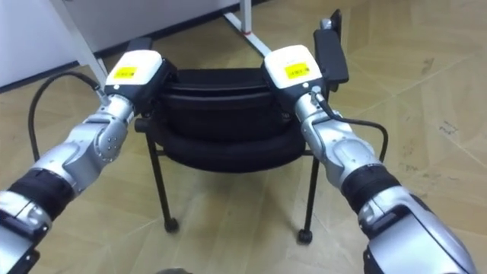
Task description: Push chair
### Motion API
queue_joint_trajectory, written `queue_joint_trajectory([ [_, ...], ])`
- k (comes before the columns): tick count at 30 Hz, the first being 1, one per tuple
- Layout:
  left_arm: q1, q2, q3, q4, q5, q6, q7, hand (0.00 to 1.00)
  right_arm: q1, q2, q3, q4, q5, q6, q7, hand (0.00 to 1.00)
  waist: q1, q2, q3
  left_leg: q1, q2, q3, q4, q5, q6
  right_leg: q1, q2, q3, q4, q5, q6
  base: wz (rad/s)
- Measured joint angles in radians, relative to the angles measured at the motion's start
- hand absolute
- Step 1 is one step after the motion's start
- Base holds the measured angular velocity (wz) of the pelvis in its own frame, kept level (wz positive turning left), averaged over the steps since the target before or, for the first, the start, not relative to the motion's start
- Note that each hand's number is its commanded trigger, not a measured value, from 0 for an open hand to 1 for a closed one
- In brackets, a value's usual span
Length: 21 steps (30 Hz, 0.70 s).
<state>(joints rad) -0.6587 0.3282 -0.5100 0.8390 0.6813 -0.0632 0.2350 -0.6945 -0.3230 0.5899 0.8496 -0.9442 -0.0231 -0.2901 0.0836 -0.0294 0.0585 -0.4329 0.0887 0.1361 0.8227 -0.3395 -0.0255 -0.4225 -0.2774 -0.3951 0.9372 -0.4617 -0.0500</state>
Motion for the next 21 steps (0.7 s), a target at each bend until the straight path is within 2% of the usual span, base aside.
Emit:
queue_joint_trajectory([
  [2,0.006,0.003,-0.001,-0.005,0.003,0.000,0.000,1.00,0.006,0.003,0.010,0.005,-0.007,0.000,-0.007,1.00,0.009,-0.006,-0.0030,0.030,-0.017,0.010,-0.062,0.003,0.013,0.015,-0.003,0.005,-0.044,0.024,0.043,-0.16],
  [3,0.016,0.004,-0.001,-0.005,0.006,-0.001,0.000,1.00,0.012,0.005,0.021,0.009,-0.006,-0.001,-0.012,1.00,0.010,-0.009,-0.0037,0.057,-0.018,0.022,-0.089,0.003,0.013,0.035,-0.004,0.006,-0.063,0.033,0.059,-0.06],
  [6,0.028,0.002,-0.004,-0.005,0.012,-0.002,-0.001,1.00,0.032,0.007,0.024,0.008,-0.004,-0.001,-0.021,1.00,0.011,-0.010,-0.0043,0.089,-0.019,0.030,-0.102,0.003,0.013,0.066,-0.005,0.007,-0.075,0.037,0.067,0.00],
  [7,0.033,0.000,-0.004,-0.005,0.017,-0.002,-0.001,1.00,0.037,0.007,0.024,0.009,-0.002,-0.001,-0.021,1.00,0.015,-0.011,-0.0047,0.098,-0.025,0.029,-0.099,-0.001,0.019,0.074,-0.009,0.010,-0.069,0.038,0.076,0.00],
  [9,0.030,-0.001,-0.004,-0.007,0.019,-0.002,-0.001,1.00,0.040,0.003,0.024,0.003,0.002,-0.001,-0.023,1.00,0.013,-0.010,-0.0043,0.099,-0.032,0.026,-0.086,-0.016,0.029,0.068,-0.032,0.003,-0.030,0.062,0.087,0.04],
  [11,0.028,0.000,-0.003,-0.011,0.019,-0.002,-0.002,1.00,0.040,0.004,0.022,0.003,0.005,-0.001,-0.023,1.00,0.014,-0.007,-0.0042,0.099,-0.033,0.024,-0.055,-0.039,0.038,0.055,-0.057,-0.004,0.023,0.089,0.064,0.05],
  [12,0.028,0.004,-0.003,-0.016,0.019,-0.002,-0.004,1.00,0.040,0.007,0.020,0.002,0.004,0.000,-0.023,1.00,0.014,-0.001,-0.0050,0.098,-0.032,0.022,-0.047,-0.046,0.040,0.055,-0.060,-0.006,0.031,0.093,0.061,0.00],
  [14,0.022,0.016,-0.004,-0.024,0.019,-0.003,-0.008,1.00,0.036,0.011,0.018,0.001,0.012,0.001,-0.024,1.00,0.015,0.002,0.0063,0.098,-0.025,0.018,-0.019,-0.067,0.046,0.057,-0.061,-0.002,0.050,0.101,0.057,0.00],
  [15,0.017,0.020,-0.004,-0.024,0.019,-0.007,-0.008,1.00,0.034,0.011,0.017,0.000,0.014,0.002,-0.029,1.00,0.016,0.012,0.0120,0.093,-0.013,0.015,-0.004,-0.076,0.047,0.059,-0.057,-0.003,0.050,0.109,0.057,0.00],
  [17,0.007,0.021,-0.005,-0.025,0.019,-0.009,-0.008,1.00,0.029,0.014,0.017,-0.002,0.018,0.007,-0.037,1.00,0.024,0.014,0.0165,0.089,-0.013,0.008,0.000,-0.081,0.044,0.054,-0.047,0.008,0.042,0.113,0.056,-0.03],
  [19,-0.004,0.022,-0.001,-0.021,0.027,-0.009,-0.008,1.00,0.023,0.015,0.015,-0.002,0.019,0.010,-0.039,1.00,0.030,0.018,0.0163,0.078,-0.012,-0.010,-0.001,-0.079,0.042,0.059,-0.015,0.029,0.005,0.112,0.057,0.00],
  [20,-0.012,0.024,0.001,-0.021,0.029,-0.009,-0.008,1.00,0.017,0.016,0.014,0.000,0.019,0.010,-0.039,1.00,0.030,0.014,0.0207,0.074,-0.012,-0.013,-0.007,-0.075,0.041,0.061,-0.004,0.034,-0.014,0.112,0.057,0.00],
  [21,-0.015,0.026,0.000,-0.021,0.029,-0.009,-0.008,1.00,0.015,0.015,0.014,-0.001,0.019,0.011,-0.040,1.00,0.030,0.016,0.0208,0.070,-0.012,-0.019,-0.008,-0.073,0.041,0.064,0.004,0.034,-0.026,0.111,0.056,0.06],
])
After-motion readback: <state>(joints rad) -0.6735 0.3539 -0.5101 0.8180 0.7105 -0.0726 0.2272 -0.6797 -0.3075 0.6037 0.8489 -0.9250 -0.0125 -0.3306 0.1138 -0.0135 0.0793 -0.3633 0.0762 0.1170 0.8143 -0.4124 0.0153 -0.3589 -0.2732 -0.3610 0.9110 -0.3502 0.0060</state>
